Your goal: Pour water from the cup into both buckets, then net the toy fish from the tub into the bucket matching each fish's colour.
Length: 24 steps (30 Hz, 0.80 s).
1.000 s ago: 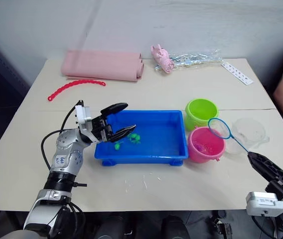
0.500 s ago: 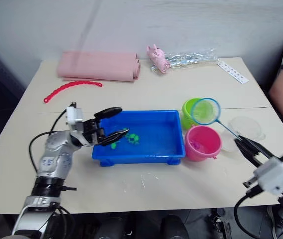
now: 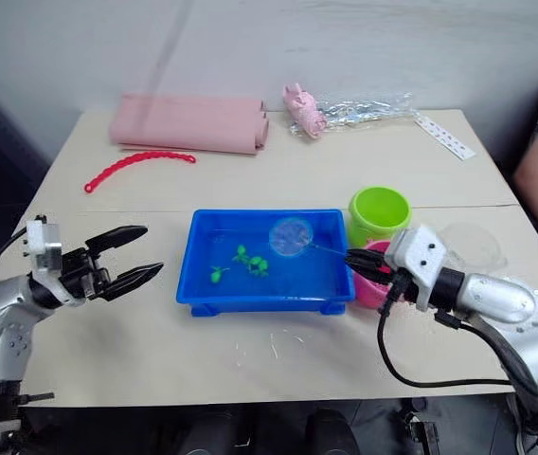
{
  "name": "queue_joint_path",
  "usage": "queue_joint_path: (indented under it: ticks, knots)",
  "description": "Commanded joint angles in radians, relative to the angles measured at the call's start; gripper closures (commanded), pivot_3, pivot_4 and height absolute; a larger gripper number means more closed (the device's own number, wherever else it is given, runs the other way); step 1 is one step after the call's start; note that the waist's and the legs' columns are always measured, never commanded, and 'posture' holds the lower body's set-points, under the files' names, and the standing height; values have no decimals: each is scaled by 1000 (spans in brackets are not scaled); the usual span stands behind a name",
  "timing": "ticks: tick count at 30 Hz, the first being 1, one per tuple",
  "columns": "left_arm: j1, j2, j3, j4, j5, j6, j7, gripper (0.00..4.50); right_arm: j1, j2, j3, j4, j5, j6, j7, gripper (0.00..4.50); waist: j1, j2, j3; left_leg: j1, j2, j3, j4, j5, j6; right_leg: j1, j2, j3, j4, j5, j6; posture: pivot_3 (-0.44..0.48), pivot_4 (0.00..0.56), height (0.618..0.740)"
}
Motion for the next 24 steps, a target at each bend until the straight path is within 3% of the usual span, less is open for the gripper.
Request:
queue_joint_path:
  ticks: [1,12,24]
  knots:
    - [37,19,41,-64,-9,-5,9,33,-77,18,44,29,-48,47,31,4500,1,0,0,0,0,0,0,0,0,0,0,0,0,0,0,0,150,740]
    - [92,14,43,-130,-5,-4,39,33,-258,68,167,108,-165,103,164,4500,-2,0,0,0,0,0,-1,-1,0,0,0,0,0,0,0,0,150,740]
    - [89,24,26,-120,9,-14,7,33,-354,126,258,107,-192,277,236,4500,-4,0,0,0,0,0,-1,-1,-1,0,0,0,-1,0,0,0,150,740]
